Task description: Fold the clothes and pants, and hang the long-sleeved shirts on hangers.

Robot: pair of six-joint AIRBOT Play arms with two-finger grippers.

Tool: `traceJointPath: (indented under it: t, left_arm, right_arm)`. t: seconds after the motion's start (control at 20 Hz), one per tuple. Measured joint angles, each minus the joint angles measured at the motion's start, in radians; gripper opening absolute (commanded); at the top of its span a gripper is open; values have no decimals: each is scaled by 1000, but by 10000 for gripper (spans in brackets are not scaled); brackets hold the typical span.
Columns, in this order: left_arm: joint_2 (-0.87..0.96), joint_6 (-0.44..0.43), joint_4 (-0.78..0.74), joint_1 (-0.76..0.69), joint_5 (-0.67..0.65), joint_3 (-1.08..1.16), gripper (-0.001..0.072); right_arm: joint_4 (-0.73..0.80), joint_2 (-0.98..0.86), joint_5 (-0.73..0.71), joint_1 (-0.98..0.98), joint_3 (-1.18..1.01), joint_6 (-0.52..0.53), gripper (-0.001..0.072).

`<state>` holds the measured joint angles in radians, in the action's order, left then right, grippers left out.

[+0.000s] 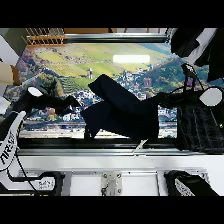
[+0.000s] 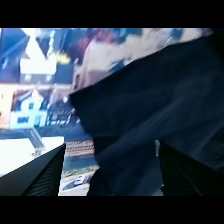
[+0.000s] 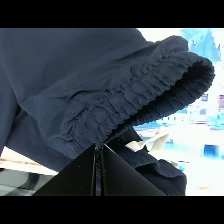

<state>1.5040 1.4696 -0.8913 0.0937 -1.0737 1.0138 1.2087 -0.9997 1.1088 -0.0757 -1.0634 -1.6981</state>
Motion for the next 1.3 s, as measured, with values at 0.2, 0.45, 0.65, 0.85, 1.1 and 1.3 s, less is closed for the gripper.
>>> traceJointPath:
  t: [0.2, 0.45, 0.65, 0.85, 1.1, 1.3]
  left_arm:
    - [34, 3, 34, -63, 65, -76, 607]
    - [51, 13, 62, -115, 145, -91, 129]
    - [53, 15, 51, -87, 168, -6, 5]
    - [31, -16, 47, -31, 142, 158, 5]
    - [24, -103, 44, -2, 200, 330, 5]
    - [38, -138, 45, -6, 290, 357, 634]
  right_arm:
    - [-7, 0, -3, 0, 0, 0, 14]
    - [-16, 0, -3, 0, 0, 0, 13]
    - [-19, 0, -3, 0, 0, 0, 13]
    - [-19, 0, -3, 0, 0, 1, 14]
    - [-19, -1, -3, 0, 0, 0, 14]
    - [-15, -15, -32, 0, 0, 0, 14]
